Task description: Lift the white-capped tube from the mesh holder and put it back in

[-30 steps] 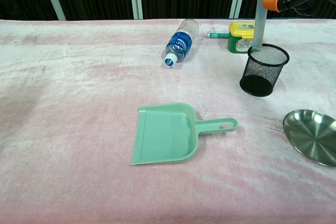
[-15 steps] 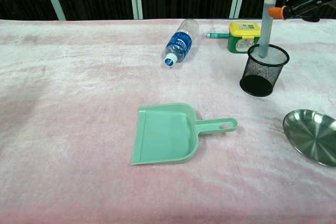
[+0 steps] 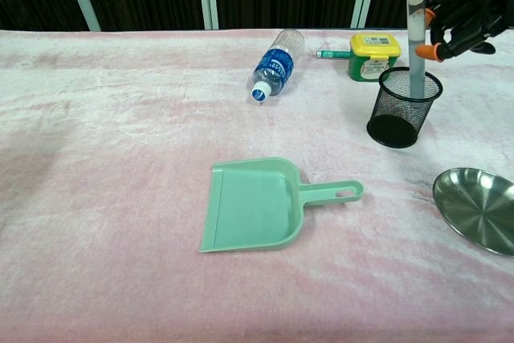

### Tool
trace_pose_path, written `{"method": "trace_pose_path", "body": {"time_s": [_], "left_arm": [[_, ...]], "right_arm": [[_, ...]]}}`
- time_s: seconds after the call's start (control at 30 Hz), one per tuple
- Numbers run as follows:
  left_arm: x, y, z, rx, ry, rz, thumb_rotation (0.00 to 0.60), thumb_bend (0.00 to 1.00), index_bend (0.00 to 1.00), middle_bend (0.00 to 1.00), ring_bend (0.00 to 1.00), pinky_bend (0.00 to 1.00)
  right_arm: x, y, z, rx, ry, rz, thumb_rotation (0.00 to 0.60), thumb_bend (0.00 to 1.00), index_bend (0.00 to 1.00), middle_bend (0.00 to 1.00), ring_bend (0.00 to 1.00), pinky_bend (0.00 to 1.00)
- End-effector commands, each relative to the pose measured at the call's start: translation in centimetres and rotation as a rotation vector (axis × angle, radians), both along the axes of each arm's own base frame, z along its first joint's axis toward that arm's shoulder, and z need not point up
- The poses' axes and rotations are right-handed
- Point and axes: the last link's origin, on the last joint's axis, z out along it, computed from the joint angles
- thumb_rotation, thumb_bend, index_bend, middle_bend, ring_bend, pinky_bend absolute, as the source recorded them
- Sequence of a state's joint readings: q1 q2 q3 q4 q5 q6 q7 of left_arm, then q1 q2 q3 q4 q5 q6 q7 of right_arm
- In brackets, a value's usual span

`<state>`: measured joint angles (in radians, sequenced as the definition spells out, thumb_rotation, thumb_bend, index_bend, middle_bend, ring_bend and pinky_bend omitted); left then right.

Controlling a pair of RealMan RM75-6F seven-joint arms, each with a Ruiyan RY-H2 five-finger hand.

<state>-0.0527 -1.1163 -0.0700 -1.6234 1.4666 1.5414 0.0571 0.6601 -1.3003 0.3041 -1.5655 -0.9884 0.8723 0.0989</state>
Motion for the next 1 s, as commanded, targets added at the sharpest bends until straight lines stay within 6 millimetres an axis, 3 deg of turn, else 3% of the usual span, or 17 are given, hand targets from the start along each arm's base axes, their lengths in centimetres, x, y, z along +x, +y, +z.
{"method": "trace_pose_path", "body": {"time_s": [0.03, 1.0], "left_arm": [[0.0, 0.0, 0.0, -0.001, 0.0, 0.0, 0.6, 0.32, 0.16, 0.02, 0.0, 0.0], [0.0, 0.0, 0.2, 0.005, -0.002, 0.001, 0.6, 0.32, 0.16, 0.02, 0.0, 0.0]], "right_arm": [[0.0, 0.0, -0.6, 0.019, 0.013, -0.004, 0.6, 0.35, 0.69, 0.71, 0.86, 0.86], [-1.0, 0.0, -2.7, 0.051, 0.063, -0.011, 0.6, 0.35, 0.69, 0.71, 0.86, 0.86]]}}
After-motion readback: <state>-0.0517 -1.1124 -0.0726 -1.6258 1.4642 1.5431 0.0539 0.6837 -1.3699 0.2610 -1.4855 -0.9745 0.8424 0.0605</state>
